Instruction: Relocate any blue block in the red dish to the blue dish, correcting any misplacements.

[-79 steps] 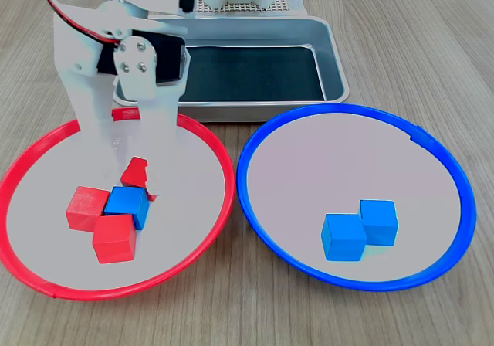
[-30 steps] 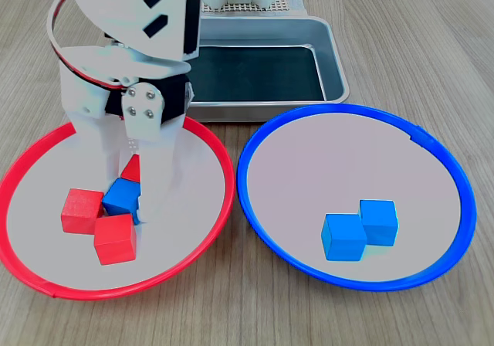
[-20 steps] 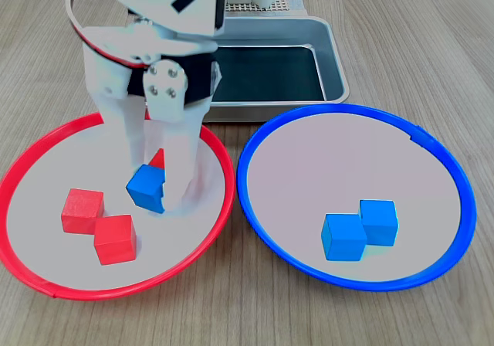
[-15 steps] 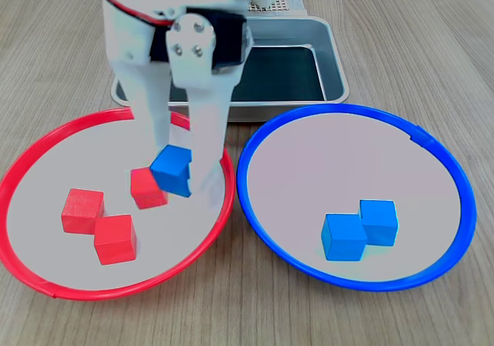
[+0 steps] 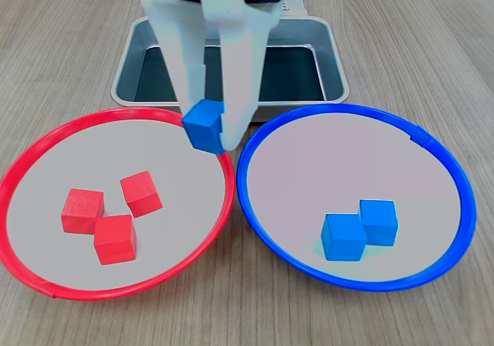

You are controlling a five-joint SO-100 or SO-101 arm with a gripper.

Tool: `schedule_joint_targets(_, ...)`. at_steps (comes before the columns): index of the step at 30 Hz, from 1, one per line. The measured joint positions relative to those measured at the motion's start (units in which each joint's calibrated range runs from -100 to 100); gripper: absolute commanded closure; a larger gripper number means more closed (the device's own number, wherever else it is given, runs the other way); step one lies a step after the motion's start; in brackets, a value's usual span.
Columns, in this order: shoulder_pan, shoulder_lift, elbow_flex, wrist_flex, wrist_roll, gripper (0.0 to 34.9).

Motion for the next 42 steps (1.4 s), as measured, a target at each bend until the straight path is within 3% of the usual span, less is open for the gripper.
schedule_joint_targets(18,-14.69,0.94,3.90,-0.41,-11.82,34.4)
schedule_joint_targets(31,-13.81,7.84,1.72,-3.92,-13.19,31.1)
schedule_joint_targets(33,-13.63,8.87,1.00,-4.16,-13.28,29.6)
schedule_joint_targets(38,-13.54,11.08,-0.91,-4.16,-13.48,19.5)
schedule_joint_targets(42,-12.30,12.87,-3.36,-3.51,-13.48,18.5)
